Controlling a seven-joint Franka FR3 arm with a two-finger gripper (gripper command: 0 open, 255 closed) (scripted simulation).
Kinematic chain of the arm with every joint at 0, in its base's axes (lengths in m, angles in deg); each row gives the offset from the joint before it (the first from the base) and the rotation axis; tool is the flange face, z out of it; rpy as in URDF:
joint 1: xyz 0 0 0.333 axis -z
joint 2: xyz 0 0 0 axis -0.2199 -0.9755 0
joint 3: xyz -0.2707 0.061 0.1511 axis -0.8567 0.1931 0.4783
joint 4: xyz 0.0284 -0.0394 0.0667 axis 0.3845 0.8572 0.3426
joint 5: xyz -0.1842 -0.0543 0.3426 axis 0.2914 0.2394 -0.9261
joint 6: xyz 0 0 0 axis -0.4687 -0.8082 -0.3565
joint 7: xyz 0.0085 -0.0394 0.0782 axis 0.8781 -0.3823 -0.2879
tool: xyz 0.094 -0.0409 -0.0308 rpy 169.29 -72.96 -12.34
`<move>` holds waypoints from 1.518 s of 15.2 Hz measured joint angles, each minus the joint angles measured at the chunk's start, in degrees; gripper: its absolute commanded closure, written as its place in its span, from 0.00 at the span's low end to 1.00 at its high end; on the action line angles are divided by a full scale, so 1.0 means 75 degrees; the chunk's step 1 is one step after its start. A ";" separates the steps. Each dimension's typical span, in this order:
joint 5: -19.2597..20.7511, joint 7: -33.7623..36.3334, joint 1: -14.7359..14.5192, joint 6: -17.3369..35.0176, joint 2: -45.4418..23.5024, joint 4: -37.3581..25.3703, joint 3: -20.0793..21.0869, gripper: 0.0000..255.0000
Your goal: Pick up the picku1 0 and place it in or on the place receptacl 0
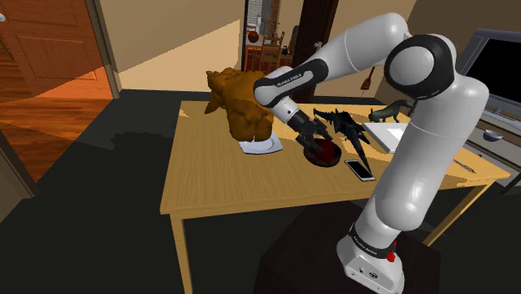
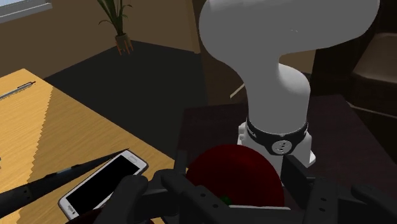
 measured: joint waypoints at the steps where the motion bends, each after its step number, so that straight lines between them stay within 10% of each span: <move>1: 0.0022 -0.0024 0.0001 -0.0085 0.0062 -0.0027 -0.0002 1.00; 23: 0.1820 -0.2595 0.1061 -0.0666 -0.1833 -0.3238 -0.0793 1.00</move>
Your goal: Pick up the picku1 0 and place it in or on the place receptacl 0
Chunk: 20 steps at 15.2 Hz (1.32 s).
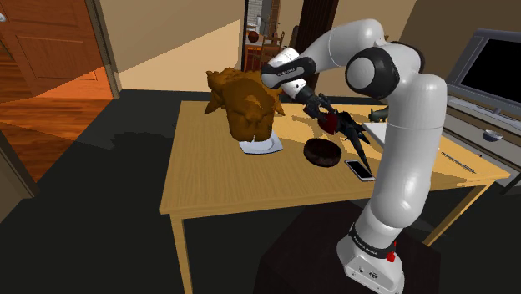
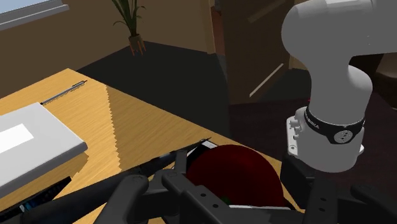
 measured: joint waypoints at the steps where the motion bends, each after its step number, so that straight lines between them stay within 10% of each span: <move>1: -0.0012 0.0016 0.0015 0.0069 -0.0035 0.0032 -0.0004 1.00; 20: -0.0413 0.0609 0.0127 0.1297 -0.0620 0.0784 0.0038 1.00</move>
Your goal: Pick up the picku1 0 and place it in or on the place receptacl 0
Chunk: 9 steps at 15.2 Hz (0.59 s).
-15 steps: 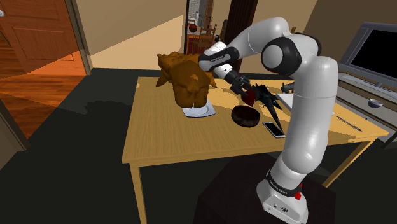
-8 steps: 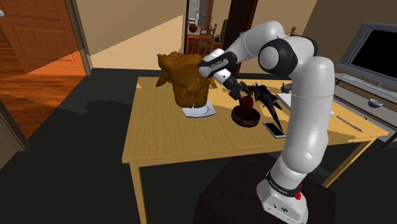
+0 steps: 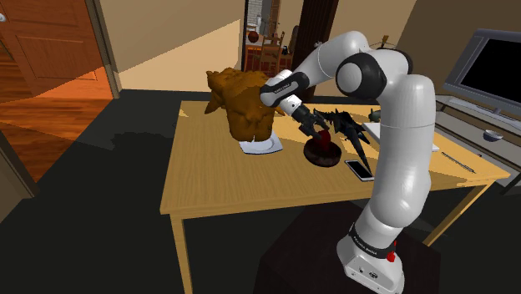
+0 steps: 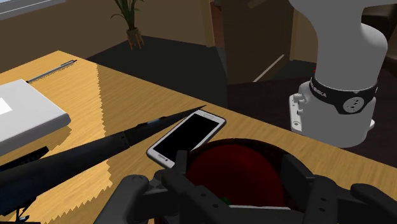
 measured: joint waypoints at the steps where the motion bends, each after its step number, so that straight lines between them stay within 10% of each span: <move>1: 0.0000 0.0001 0.0000 0.0001 -0.0001 0.0000 0.0000 1.00; 2: -0.0001 0.0001 0.0000 0.0002 -0.0001 0.0000 0.0000 1.00; 3: -0.0001 0.0001 0.0000 0.0002 -0.0001 0.0001 0.0000 0.00; 9: 0.0000 0.0001 0.0000 0.0002 -0.0001 -0.0001 0.0000 0.00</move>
